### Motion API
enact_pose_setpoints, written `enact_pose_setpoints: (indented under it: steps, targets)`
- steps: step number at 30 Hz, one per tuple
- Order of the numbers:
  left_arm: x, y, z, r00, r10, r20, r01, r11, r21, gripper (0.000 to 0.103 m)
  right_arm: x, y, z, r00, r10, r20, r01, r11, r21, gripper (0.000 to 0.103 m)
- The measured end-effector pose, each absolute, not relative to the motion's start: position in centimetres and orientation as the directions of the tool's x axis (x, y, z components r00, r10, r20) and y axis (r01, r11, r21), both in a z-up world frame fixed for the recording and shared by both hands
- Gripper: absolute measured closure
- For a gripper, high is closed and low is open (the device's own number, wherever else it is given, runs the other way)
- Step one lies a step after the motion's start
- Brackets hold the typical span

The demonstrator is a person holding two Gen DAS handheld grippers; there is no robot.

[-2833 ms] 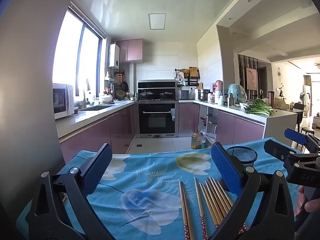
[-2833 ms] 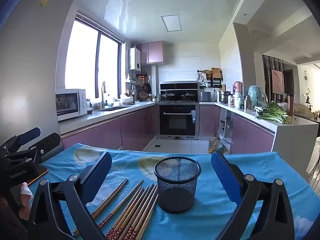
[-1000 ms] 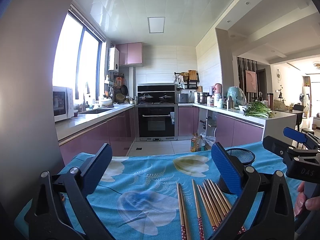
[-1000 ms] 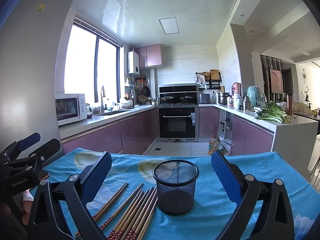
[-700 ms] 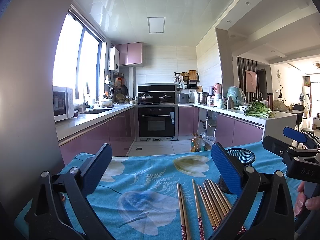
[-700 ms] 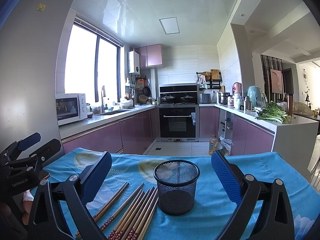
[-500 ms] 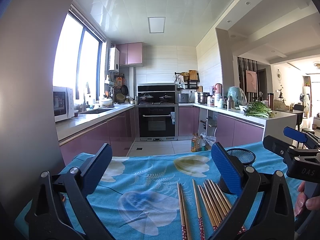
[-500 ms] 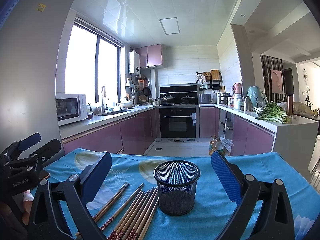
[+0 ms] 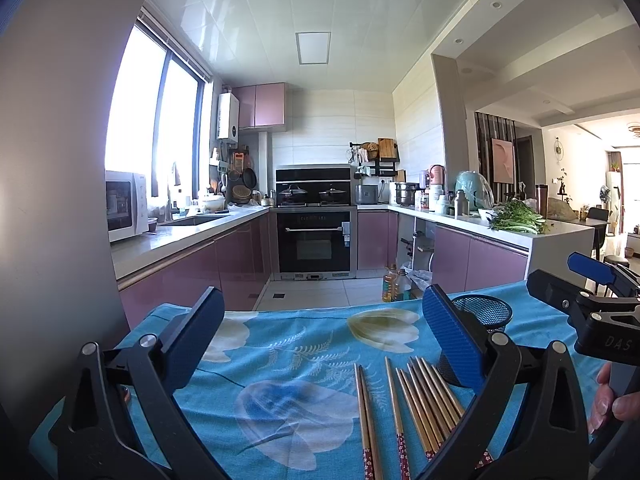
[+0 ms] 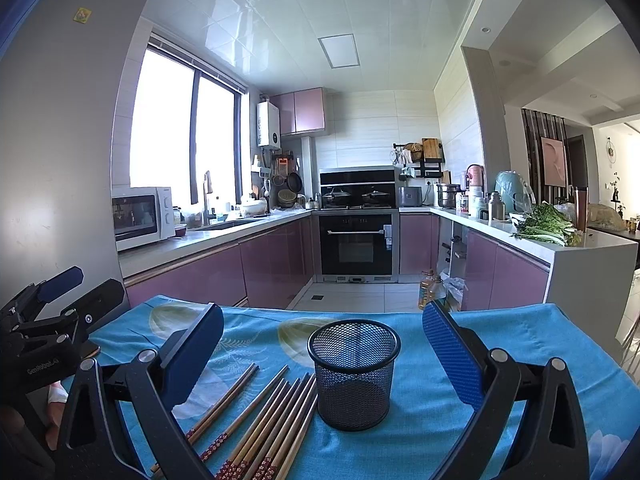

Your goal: Organize utensils

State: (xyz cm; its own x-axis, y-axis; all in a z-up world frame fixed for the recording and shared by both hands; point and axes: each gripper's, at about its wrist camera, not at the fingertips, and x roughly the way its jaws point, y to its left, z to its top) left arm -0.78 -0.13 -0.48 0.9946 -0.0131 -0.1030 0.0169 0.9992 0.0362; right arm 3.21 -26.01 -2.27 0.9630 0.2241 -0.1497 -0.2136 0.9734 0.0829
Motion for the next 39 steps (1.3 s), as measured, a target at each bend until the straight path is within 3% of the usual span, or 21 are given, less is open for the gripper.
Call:
enact_pose_setpoints:
  steps: [21,28,31,35,39]
  targets:
    - [-0.6,-0.4,-0.7,0.993,-0.016,-0.116,0.02,0.999,0.039,0.005,3.5,-26.2,-2.6,0.961,0.229,-0.157,-0.217,0.972,0.091,0.007]
    - [0.1,-0.4,-1.0,0.987,-0.018,-0.159,0.026,0.999,0.046,0.005,4.1,-26.4,-3.1,0.948,0.249,-0.2,-0.234,0.967,0.099,0.007]
    - [0.9,-0.4,-1.3,0.978,-0.035,-0.206,0.046,0.998,0.046,0.005,4.9,-26.2,-3.7,0.924,0.281,-0.259,-0.262,0.959,0.107,0.007]
    - [3.3,-0.2,-2.7,0.936,-0.045,-0.349,0.068,0.996,0.055,0.005,6.4,-25.9,-5.4,0.869,0.315,-0.381,-0.285,0.949,0.134,0.007]
    - [5.8,0.7,-5.1,0.863,-0.083,-0.498,0.117,0.992,0.037,0.008,8.1,-25.2,-7.5,0.787,0.334,-0.519,-0.309,0.941,0.137,0.017]
